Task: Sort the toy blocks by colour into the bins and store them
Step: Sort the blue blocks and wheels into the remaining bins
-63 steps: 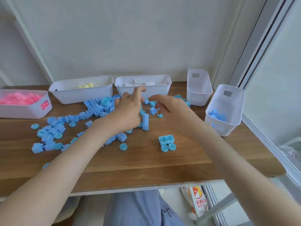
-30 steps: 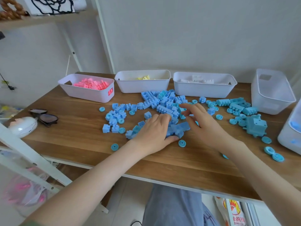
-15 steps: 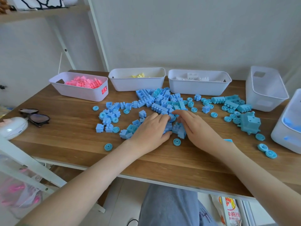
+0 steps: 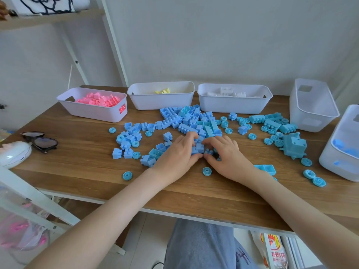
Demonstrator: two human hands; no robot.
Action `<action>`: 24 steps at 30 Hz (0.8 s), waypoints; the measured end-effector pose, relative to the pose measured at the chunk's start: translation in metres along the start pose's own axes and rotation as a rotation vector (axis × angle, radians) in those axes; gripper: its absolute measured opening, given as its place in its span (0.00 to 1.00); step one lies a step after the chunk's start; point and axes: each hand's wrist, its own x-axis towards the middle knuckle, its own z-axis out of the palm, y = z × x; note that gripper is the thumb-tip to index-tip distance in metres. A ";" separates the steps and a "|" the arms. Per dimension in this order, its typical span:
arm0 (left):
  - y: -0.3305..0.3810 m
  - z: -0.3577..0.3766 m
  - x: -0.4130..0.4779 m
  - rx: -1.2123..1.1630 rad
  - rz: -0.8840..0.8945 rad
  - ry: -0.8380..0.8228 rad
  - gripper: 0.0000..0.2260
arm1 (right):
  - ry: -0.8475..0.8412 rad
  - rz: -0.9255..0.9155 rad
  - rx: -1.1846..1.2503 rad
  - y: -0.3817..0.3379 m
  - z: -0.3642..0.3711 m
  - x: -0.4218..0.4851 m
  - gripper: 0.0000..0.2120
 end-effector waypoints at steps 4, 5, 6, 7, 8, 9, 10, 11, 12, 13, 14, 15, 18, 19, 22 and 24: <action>0.002 -0.003 0.003 -0.065 -0.081 -0.030 0.20 | 0.125 0.038 0.065 0.002 -0.003 0.002 0.07; 0.003 -0.003 0.003 -0.077 -0.094 -0.044 0.20 | 0.139 0.068 0.101 0.000 -0.005 0.004 0.08; 0.004 -0.004 0.003 -0.084 -0.101 -0.057 0.20 | 0.138 0.109 0.155 -0.002 -0.008 0.007 0.12; 0.005 -0.004 0.004 -0.085 -0.103 -0.063 0.20 | 0.125 0.154 0.220 -0.005 -0.013 0.009 0.16; 0.006 -0.005 0.005 -0.084 -0.101 -0.062 0.20 | 0.109 0.200 0.283 -0.008 -0.017 0.011 0.19; 0.007 -0.005 0.006 -0.087 -0.097 -0.056 0.21 | 0.088 0.244 0.343 -0.010 -0.022 0.013 0.21; 0.008 -0.006 0.006 -0.091 -0.091 -0.046 0.21 | 0.064 0.280 0.400 -0.012 -0.024 0.015 0.21; 0.009 -0.006 0.007 -0.094 -0.084 -0.033 0.21 | 0.039 0.301 0.445 -0.012 -0.026 0.016 0.20; 0.010 -0.006 0.007 -0.095 -0.076 -0.019 0.21 | 0.013 0.305 0.467 -0.012 -0.027 0.017 0.18; 0.010 -0.006 0.008 -0.097 -0.067 -0.002 0.21 | -0.012 0.296 0.466 -0.012 -0.027 0.017 0.17; 0.011 -0.006 0.010 -0.103 -0.060 0.011 0.21 | -0.036 0.285 0.453 -0.011 -0.027 0.018 0.16; 0.011 -0.006 0.011 -0.111 -0.056 0.024 0.21 | -0.056 0.280 0.442 -0.011 -0.026 0.019 0.15; 0.013 -0.009 0.014 -0.117 -0.039 0.048 0.21 | -0.084 0.311 0.486 -0.010 -0.028 0.020 0.12; 0.014 -0.009 0.015 -0.112 -0.031 0.055 0.21 | -0.080 0.325 0.536 -0.010 -0.030 0.020 0.12; 0.021 -0.009 0.023 -0.126 -0.024 0.079 0.20 | -0.015 0.315 0.603 -0.008 -0.039 0.017 0.11; 0.032 -0.009 0.034 -0.123 -0.002 0.083 0.18 | 0.050 0.277 0.513 -0.004 -0.051 0.012 0.10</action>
